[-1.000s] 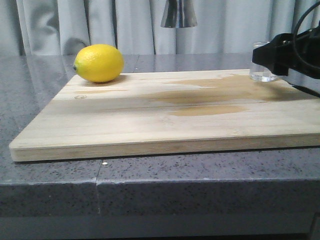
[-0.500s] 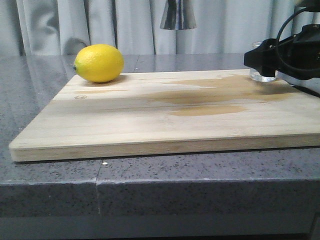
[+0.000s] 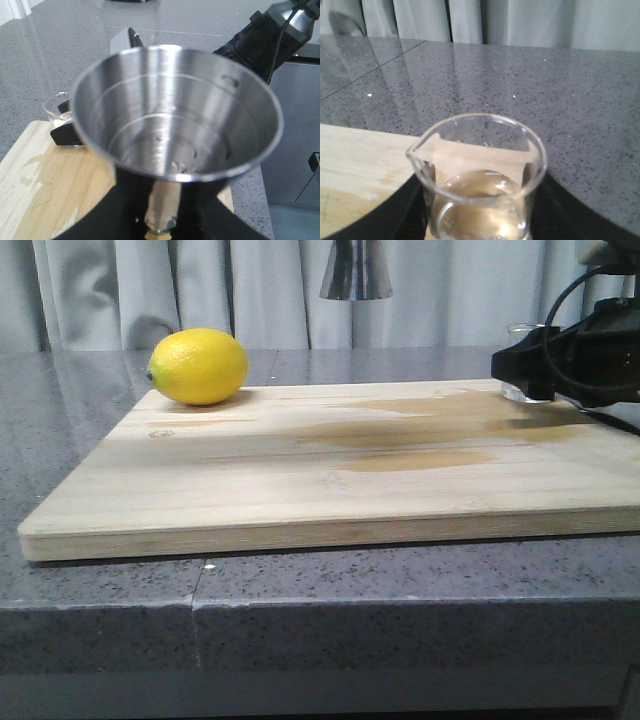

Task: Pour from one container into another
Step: 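Reach the right gripper to the glass beaker and grasp it, then lift the beaker with the right gripper toward the raised jigger, then tilt the beaker with the right gripper, pouring liquid into the jigger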

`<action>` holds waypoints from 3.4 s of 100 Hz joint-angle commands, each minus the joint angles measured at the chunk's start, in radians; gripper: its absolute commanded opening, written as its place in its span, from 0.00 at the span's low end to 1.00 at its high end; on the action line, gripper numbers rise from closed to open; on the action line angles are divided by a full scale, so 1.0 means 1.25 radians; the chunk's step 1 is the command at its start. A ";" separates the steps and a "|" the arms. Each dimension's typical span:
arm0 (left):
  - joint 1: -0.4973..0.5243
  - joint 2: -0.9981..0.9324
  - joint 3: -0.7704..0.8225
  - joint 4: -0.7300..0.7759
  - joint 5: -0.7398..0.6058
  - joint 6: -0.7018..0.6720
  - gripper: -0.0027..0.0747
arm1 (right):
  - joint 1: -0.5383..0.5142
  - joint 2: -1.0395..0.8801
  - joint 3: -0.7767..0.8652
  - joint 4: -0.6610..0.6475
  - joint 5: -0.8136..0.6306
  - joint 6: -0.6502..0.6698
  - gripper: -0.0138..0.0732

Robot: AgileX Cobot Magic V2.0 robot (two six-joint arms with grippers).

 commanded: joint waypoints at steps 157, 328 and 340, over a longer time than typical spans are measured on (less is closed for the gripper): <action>-0.005 0.082 -0.027 -0.089 0.155 0.024 0.01 | 0.100 -0.431 -0.190 -0.552 0.165 -0.006 0.41; -0.029 0.082 -0.027 -0.080 0.192 0.024 0.01 | 0.100 -0.431 -0.221 -0.807 0.101 -0.013 0.41; -0.029 0.082 -0.027 -0.080 0.192 0.024 0.01 | 0.100 -0.431 -0.221 -0.823 0.101 -0.014 0.41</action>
